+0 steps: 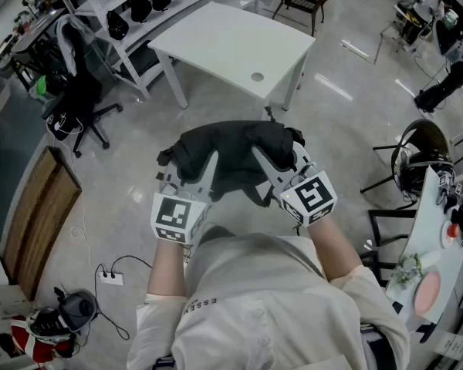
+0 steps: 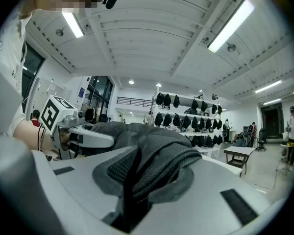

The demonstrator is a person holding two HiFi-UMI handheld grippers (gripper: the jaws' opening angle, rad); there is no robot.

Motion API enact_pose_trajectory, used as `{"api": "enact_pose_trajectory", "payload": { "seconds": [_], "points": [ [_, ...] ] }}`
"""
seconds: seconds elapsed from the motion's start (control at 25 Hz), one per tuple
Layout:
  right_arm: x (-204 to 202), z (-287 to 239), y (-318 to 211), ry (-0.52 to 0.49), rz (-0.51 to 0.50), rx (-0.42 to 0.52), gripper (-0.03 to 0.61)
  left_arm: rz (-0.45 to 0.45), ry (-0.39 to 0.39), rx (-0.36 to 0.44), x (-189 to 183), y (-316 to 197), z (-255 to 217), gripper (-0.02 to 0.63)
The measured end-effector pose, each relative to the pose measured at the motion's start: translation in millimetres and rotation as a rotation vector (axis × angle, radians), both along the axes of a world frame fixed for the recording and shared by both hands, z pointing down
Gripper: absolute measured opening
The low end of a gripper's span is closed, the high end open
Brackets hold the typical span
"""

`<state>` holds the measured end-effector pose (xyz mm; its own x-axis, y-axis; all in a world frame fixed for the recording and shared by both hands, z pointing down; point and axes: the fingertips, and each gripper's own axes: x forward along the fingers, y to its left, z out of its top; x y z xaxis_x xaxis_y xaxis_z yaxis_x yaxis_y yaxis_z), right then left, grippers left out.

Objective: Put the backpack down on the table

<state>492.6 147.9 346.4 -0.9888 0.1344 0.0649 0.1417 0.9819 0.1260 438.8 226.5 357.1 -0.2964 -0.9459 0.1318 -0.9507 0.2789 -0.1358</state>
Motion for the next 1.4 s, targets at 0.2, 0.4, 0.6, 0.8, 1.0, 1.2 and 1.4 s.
{"api": "enact_pose_trajectory", "payload": {
  "seconds": [0.2, 0.4, 0.6, 0.8, 1.0, 1.2, 1.4],
  "points": [
    [-8, 1, -1, 0.0, -0.006, -0.002, 0.094, -0.006, 0.005, -0.008, -8, 0, 0, 0.077],
    [-19, 4, 0, 0.009, -0.012, -0.018, 0.092, -0.008, 0.01, -0.017, -19, 1, 5, 0.077],
    [-32, 9, -5, 0.026, -0.017, -0.055, 0.092, -0.009, 0.019, -0.033, -31, -3, 9, 0.077],
    [-61, 19, -8, 0.049, -0.021, -0.072, 0.092, -0.003, 0.031, -0.046, -58, -7, 17, 0.077],
    [-121, 27, -9, 0.059, -0.013, -0.075, 0.092, -0.003, 0.039, -0.038, -119, -8, 24, 0.077],
    [-206, 27, -7, 0.058, 0.021, -0.072, 0.092, 0.03, 0.042, -0.033, -206, -7, 27, 0.077],
    [-303, 13, -11, 0.033, 0.091, -0.072, 0.092, 0.111, 0.01, -0.027, -307, -16, 9, 0.077]
  ]
}}
